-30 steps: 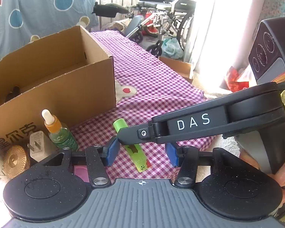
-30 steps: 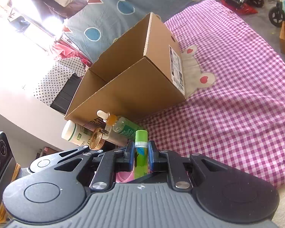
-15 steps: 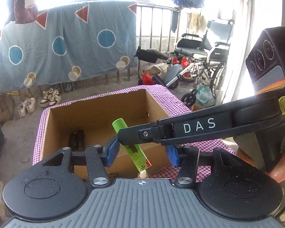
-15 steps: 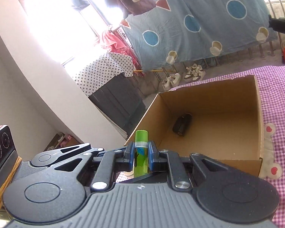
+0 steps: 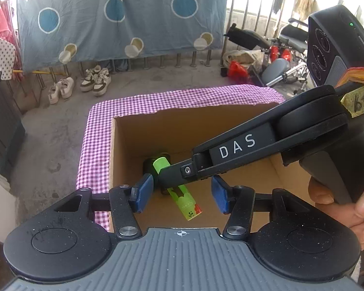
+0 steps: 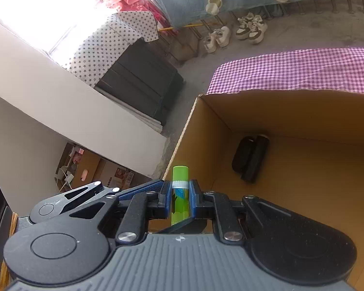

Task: Organize rigid objects
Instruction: 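Lift the lip balm tube and lower it into the box, then open the right gripper to release the lip balm in the box, then reach to the pink silicone cup and grip its rim with the right gripper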

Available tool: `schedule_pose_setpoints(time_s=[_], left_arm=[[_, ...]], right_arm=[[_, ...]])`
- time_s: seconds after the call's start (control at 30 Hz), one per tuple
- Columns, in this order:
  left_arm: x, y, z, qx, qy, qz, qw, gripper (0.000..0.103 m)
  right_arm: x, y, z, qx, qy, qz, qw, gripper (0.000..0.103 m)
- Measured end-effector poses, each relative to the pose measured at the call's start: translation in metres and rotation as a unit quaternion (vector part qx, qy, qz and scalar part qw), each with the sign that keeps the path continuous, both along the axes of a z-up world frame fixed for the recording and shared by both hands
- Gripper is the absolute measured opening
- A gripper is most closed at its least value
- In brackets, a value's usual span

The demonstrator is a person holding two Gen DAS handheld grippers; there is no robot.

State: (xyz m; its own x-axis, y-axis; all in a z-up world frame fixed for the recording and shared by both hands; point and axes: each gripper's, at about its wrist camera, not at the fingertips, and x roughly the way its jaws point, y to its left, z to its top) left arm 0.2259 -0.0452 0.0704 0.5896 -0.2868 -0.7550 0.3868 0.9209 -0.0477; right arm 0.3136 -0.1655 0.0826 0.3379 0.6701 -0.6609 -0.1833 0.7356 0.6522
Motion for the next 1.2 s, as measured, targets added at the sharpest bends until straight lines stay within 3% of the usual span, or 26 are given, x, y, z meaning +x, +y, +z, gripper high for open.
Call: schedule_pose_setpoints(time_s=[0.3,0.47,0.57,0.77,0.87,1.0,1.2], left_arm=[[0.02,0.017,-0.014,0.034,0.004,0.024,0.9991,0.054],[0.022,0.019,-0.013,0.034,0.004,0.026,0.9991,0.055],[0.021,0.019,-0.012,0.032,0.002,0.025,0.9992,0.055],[0.01,0.021,0.002,0.012,-0.012,0.02,0.9996,0.055],[-0.008,0.023,0.017,-0.005,-0.027,0.012,0.9995,0.055],[-0.044,0.026,0.036,-0.037,-0.045,-0.01,0.9982,0.058],[-0.096,0.028,0.044,-0.072,-0.053,-0.057,0.9944,0.061]], right_arm=[[0.062,0.018,-0.07,-0.015,0.097,0.009,0.995,0.016],[0.079,0.028,-0.086,-0.036,0.11,0.011,0.993,0.018],[0.079,0.027,-0.081,-0.04,0.107,0.01,0.993,0.018],[0.059,0.009,-0.042,-0.041,0.064,0.005,0.997,0.019],[0.035,-0.009,-0.005,-0.038,0.027,-0.002,0.999,0.019],[-0.019,-0.041,0.044,-0.042,-0.042,-0.014,0.998,0.019],[-0.122,-0.097,0.105,-0.052,-0.144,-0.062,0.986,0.019]])
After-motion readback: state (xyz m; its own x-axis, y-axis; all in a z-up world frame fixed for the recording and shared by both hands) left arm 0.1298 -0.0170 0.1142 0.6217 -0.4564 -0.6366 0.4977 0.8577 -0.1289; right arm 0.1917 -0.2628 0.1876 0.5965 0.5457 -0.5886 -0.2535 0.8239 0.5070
